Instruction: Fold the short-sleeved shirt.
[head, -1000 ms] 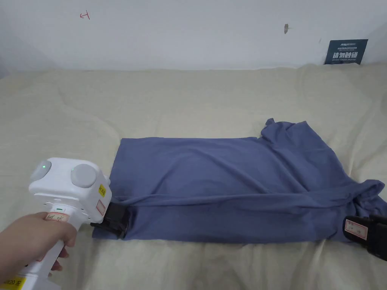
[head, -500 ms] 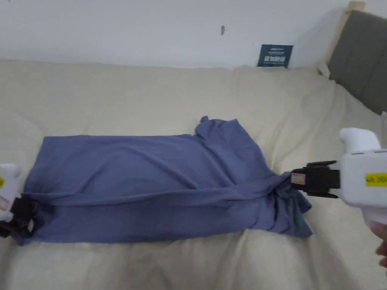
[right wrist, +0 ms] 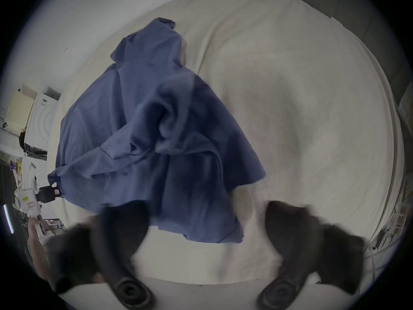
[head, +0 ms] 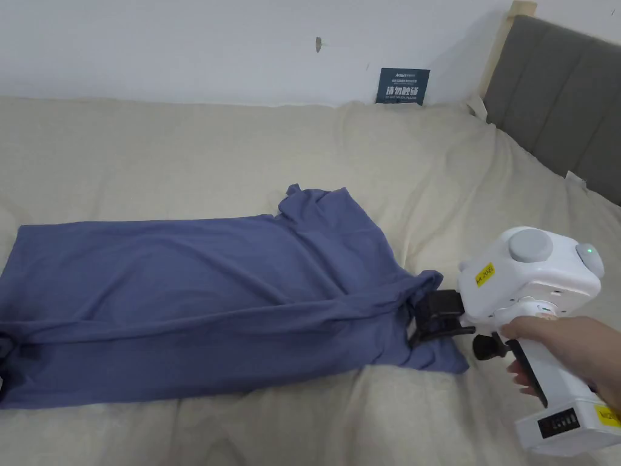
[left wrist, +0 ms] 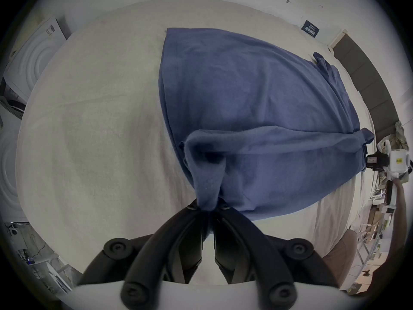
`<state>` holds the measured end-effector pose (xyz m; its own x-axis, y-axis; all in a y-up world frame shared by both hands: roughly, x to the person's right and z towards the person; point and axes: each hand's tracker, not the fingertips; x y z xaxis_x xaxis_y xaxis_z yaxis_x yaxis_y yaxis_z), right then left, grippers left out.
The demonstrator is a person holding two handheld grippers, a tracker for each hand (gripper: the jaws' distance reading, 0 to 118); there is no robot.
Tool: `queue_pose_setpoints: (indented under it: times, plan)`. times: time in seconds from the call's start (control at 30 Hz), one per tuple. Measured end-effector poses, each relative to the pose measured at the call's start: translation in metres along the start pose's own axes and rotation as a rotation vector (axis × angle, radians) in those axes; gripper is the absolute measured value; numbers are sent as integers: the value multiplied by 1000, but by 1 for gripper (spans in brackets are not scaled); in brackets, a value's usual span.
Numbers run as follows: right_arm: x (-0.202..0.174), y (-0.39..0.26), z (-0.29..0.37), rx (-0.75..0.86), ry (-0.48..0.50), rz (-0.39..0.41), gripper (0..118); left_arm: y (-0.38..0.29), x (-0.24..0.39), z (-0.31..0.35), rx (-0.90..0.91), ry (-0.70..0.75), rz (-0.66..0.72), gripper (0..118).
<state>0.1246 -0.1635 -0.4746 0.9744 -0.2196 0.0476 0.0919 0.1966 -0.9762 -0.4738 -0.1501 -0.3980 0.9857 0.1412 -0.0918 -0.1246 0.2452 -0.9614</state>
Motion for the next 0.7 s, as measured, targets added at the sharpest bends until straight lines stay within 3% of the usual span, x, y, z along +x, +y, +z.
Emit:
queue_pose_setpoints:
  times: [0.03,0.13,0.23,0.5,0.7]
  plan:
    - [1,2,2,6,3,29,3,0,-1,0,-2,0,2,8]
    - [-1,8,-11,0,12,58,3,7,-10,-5,-4,3,0,8]
    - [-11,-1,15,15,-14,139,3,6,-9,-1,1,-1,5,8]
    - [2,-15,53,33,57,91,3,-9,-5,34,20,-28,15,8]
    - [7,-49,111,82,123,171,3,-41,-4,85,49,-22,-31,8]
